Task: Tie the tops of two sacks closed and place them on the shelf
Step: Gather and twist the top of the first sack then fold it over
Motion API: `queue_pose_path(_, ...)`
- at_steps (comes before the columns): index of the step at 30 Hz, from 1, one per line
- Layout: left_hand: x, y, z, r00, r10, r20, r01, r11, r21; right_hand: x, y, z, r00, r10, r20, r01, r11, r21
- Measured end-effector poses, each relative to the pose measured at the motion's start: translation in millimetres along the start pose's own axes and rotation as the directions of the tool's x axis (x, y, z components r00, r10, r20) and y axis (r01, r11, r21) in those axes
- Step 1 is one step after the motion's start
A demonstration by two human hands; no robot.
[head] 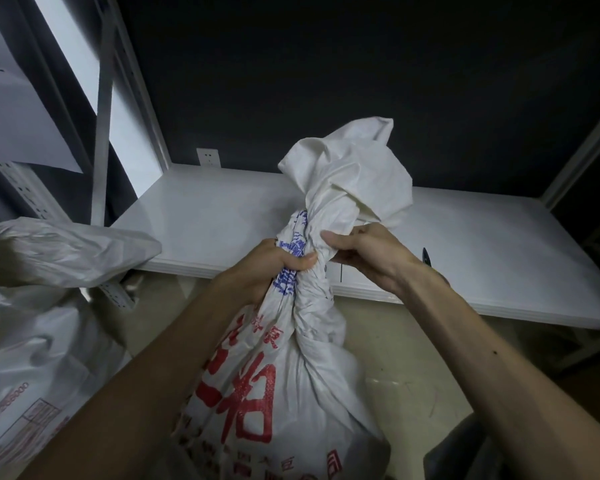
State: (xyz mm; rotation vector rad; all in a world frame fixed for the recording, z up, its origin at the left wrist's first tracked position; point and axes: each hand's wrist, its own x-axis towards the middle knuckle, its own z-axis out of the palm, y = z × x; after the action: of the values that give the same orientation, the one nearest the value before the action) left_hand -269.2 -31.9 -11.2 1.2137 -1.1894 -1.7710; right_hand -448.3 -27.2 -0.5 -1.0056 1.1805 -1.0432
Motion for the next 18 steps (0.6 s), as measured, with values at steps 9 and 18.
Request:
queue_pose_path(9, -1, -12, 13, 0.984, 0.119, -0.136, -0.094, 0.979, 0.181, 2, 0, 14, 0.878, -0.37, -0.304, 0.12, 0.785, -0.608)
queue_pose_path(18, -5, -17, 35, 0.898, 0.409, -0.163, -0.244, 0.771, 0.588, 2, -5, 30, 0.794, -0.558, -0.242, 0.069, 0.478, -0.876)
